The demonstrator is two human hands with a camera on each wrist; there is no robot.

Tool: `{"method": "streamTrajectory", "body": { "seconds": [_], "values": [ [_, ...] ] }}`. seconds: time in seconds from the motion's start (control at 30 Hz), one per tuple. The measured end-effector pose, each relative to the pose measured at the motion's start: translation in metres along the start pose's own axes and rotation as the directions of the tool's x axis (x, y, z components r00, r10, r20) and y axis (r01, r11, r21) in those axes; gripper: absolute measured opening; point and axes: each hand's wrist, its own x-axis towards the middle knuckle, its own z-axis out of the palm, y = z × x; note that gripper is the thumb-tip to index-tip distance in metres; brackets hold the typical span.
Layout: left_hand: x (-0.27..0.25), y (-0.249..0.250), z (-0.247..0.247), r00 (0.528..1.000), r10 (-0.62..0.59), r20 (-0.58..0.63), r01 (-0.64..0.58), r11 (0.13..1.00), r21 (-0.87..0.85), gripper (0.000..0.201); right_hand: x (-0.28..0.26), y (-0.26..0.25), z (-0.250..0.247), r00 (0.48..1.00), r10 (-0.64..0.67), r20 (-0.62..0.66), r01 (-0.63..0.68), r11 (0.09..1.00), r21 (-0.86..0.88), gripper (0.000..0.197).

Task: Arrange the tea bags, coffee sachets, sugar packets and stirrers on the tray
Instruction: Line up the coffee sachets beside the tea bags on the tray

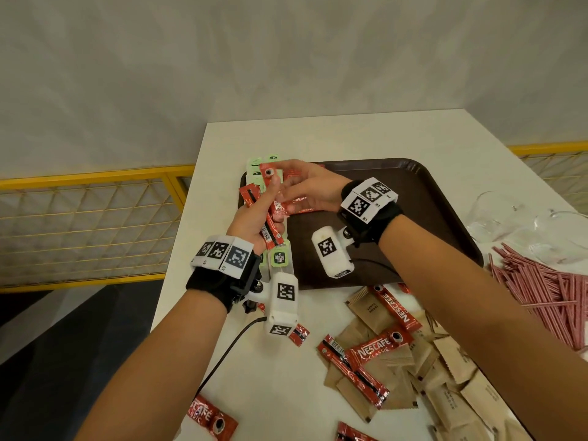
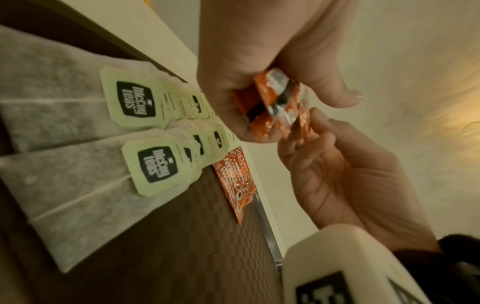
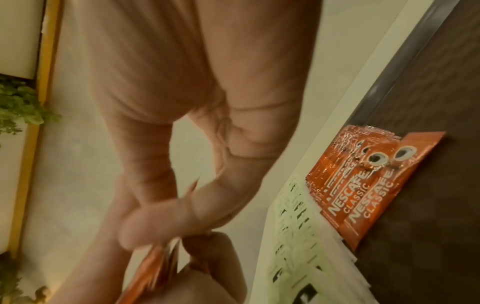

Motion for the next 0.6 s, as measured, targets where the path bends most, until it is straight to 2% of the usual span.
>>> {"method": "streamTrajectory", "body": {
  "seconds": [0.1,0.2,0.27,0.3,0.37,0.4,0.43,0.5,0.6],
  "values": [
    [-0.005,0.000,0.001,0.995,0.019,0.093,-0.015,0.999,-0.044,0.007,-0.003,0.001,-0.006,0.999,0.002,-0.049,0.005,0.991,0.136,0.067],
    [-0.005,0.001,-0.003,0.997,0.010,0.071,-0.008,0.999,-0.039,0.010,-0.009,0.003,-0.012,0.997,0.005,-0.071,0.005,0.989,0.147,0.065],
    [-0.003,0.003,-0.006,1.000,-0.003,0.020,0.003,1.000,0.021,0.013,-0.012,0.003,-0.018,0.984,-0.089,-0.151,0.088,0.996,-0.013,0.066],
    [-0.002,0.005,-0.007,1.000,-0.005,-0.003,0.006,0.998,0.063,0.013,-0.014,0.001,-0.021,0.969,-0.172,-0.174,0.138,0.971,-0.195,0.065],
    [-0.001,0.006,-0.007,1.000,0.000,-0.024,0.004,0.991,0.134,0.014,-0.014,-0.002,-0.026,0.957,-0.279,-0.082,0.181,0.793,-0.582,0.054],
    [-0.001,0.006,-0.006,1.000,-0.002,-0.023,0.006,0.989,0.148,0.015,-0.013,-0.003,-0.027,0.966,-0.257,-0.012,0.179,0.703,-0.688,0.045],
    [-0.002,0.006,-0.005,1.000,-0.009,-0.020,0.012,0.989,0.146,0.015,-0.012,-0.003,-0.028,0.978,-0.204,0.035,0.163,0.655,-0.737,0.035],
    [-0.003,0.005,-0.002,1.000,-0.017,-0.017,0.019,0.992,0.125,0.014,-0.009,0.001,-0.031,0.991,-0.125,0.056,0.123,0.628,-0.768,0.024],
    [-0.003,0.004,-0.005,0.997,0.000,-0.071,0.007,0.995,0.095,0.018,-0.002,0.012,-0.043,0.991,-0.098,-0.086,-0.008,0.611,-0.792,0.021]
  ]
}}
